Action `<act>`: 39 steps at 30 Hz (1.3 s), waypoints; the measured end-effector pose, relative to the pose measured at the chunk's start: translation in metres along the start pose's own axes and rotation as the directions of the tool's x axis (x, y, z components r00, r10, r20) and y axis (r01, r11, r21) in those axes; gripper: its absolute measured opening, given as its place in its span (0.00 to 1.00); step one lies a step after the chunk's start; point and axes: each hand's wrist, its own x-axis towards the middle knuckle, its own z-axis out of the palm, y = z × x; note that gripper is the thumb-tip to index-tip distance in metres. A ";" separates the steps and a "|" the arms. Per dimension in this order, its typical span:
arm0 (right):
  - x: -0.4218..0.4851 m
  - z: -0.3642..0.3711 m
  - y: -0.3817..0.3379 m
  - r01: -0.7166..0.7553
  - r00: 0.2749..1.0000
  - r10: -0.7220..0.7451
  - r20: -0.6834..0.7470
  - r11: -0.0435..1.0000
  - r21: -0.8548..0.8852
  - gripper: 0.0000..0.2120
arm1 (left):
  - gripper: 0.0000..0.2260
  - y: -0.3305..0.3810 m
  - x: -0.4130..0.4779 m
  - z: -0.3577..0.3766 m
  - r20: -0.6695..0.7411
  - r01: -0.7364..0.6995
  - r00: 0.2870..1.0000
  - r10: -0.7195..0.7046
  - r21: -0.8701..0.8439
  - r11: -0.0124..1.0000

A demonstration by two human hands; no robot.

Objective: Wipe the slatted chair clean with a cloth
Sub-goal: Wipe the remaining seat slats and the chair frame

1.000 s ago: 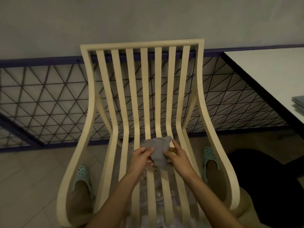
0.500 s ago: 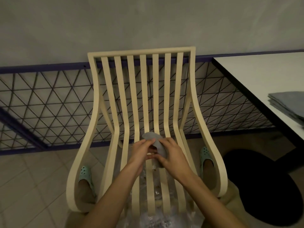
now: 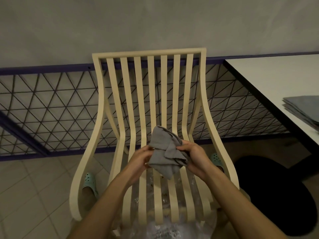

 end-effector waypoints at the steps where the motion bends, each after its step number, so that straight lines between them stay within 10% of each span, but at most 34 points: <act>1: 0.001 0.000 0.001 -0.016 1.000 0.016 0.002 1.000 0.013 0.19 | 0.13 -0.002 -0.001 0.002 0.024 0.015 1.000 -0.015 -0.005 1.000; 11: 0.007 -0.018 0.022 -0.059 0.998 0.052 0.029 0.934 0.352 0.18 | 0.20 0.012 -0.014 0.012 0.122 -0.248 0.967 0.222 0.277 0.928; 20: 0.009 -0.029 0.020 0.061 0.987 -0.073 -0.142 0.995 -0.081 0.18 | 0.23 0.020 -0.007 0.002 0.111 -0.433 0.821 0.560 0.761 0.483; 30: 0.007 -0.002 0.010 0.162 0.984 -0.070 0.162 0.723 -0.672 0.18 | 0.13 0.024 -0.002 0.000 -0.039 -0.320 0.929 0.368 0.412 0.853; 39: 0.007 0.001 0.005 0.190 0.982 -0.119 0.150 0.701 -0.688 0.09 | 0.09 0.008 -0.004 -0.012 -0.259 -0.350 0.824 0.505 0.469 0.811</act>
